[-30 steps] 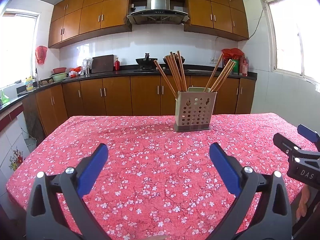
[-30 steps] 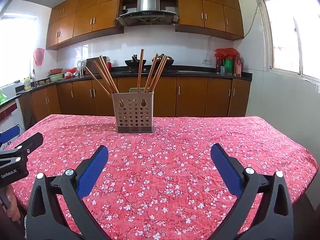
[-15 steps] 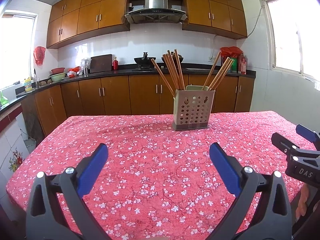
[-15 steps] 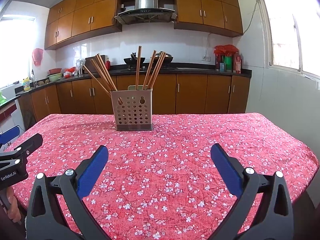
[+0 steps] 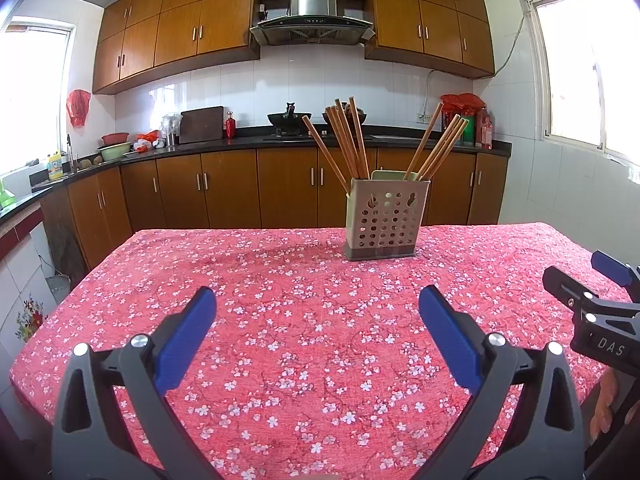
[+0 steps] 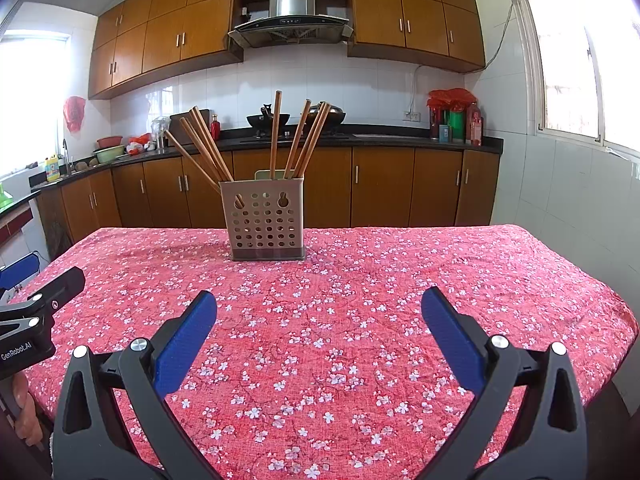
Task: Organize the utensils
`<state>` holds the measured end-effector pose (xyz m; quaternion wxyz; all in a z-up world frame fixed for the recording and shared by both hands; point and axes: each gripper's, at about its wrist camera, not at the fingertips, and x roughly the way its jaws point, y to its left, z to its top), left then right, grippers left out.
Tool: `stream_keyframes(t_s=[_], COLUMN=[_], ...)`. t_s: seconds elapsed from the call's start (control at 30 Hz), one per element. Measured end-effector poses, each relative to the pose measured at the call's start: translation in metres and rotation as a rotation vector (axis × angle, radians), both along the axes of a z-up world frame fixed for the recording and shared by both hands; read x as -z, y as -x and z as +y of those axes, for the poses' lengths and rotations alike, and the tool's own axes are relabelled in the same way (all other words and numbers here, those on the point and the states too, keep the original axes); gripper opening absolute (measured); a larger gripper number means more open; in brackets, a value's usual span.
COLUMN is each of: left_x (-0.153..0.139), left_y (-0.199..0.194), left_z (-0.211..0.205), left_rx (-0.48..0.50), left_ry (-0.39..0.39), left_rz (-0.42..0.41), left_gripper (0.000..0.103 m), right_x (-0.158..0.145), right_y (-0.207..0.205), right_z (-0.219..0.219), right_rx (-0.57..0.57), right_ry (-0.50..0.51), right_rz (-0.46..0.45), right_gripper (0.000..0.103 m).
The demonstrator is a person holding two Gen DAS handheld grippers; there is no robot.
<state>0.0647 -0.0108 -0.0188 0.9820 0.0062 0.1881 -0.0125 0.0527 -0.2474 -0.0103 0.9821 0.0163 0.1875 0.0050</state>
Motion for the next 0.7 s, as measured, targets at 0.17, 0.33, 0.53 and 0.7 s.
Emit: stream_keyframes(t_s=[0.17, 0.33, 0.53, 0.7], left_x=[0.0005, 0.0009, 0.0008, 0.0007], left_y=[-0.0005, -0.0009, -0.0009, -0.0008], left_z=[0.0002, 0.0004, 0.0002, -0.0008], left_rx=[0.0, 0.0, 0.0, 0.0], left_ry=[0.002, 0.003, 0.002, 0.002], left_rz=[0.002, 0.003, 0.003, 0.003], left_gripper=[0.099, 0.099, 0.099, 0.099], right_x=[0.0003, 0.0006, 0.0011, 0.0017], right_y=[-0.0003, -0.0007, -0.0007, -0.0011], right_z=[-0.0008, -0.0011, -0.0009, -0.0023], right_rx=[0.0, 0.0, 0.0, 0.0], right_ry=[0.0, 0.0, 0.0, 0.0], right_rz=[0.001, 0.001, 0.002, 0.004], right_gripper=[0.101, 0.101, 0.101, 0.101])
